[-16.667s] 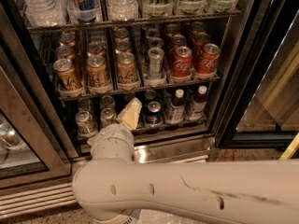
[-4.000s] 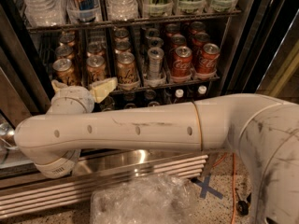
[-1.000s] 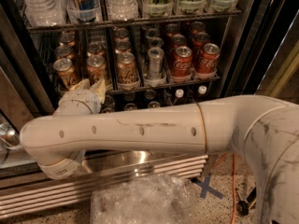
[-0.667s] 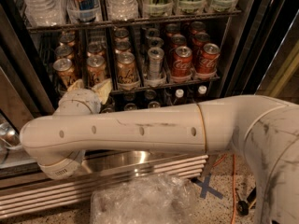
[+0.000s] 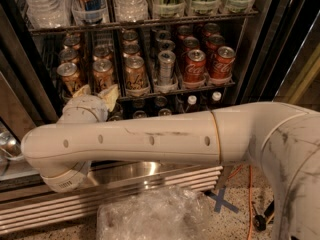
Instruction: Pick orange can from middle shelf of fridge
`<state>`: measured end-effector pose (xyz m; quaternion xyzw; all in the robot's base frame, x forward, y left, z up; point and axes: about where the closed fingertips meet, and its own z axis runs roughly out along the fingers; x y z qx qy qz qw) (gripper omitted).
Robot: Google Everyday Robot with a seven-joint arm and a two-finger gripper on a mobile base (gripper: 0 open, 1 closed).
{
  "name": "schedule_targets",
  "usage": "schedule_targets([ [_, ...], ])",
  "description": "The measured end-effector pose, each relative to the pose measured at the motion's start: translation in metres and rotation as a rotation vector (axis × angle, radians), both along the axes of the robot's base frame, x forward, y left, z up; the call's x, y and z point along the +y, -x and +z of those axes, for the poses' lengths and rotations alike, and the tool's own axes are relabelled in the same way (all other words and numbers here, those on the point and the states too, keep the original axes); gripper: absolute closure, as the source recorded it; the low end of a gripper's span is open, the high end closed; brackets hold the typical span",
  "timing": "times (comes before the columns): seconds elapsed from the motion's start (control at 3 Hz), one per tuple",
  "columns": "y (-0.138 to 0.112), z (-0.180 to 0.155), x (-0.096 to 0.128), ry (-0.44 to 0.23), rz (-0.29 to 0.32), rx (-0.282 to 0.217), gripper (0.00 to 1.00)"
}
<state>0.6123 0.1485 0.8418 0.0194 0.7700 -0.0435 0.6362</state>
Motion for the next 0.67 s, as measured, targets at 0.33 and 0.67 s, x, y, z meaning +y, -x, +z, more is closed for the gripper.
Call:
schedule_targets([
  [0.33, 0.0000, 0.0000, 0.0000, 0.000, 0.000, 0.000, 0.38],
  [0.67, 0.0000, 0.0000, 0.0000, 0.000, 0.000, 0.000, 0.34],
])
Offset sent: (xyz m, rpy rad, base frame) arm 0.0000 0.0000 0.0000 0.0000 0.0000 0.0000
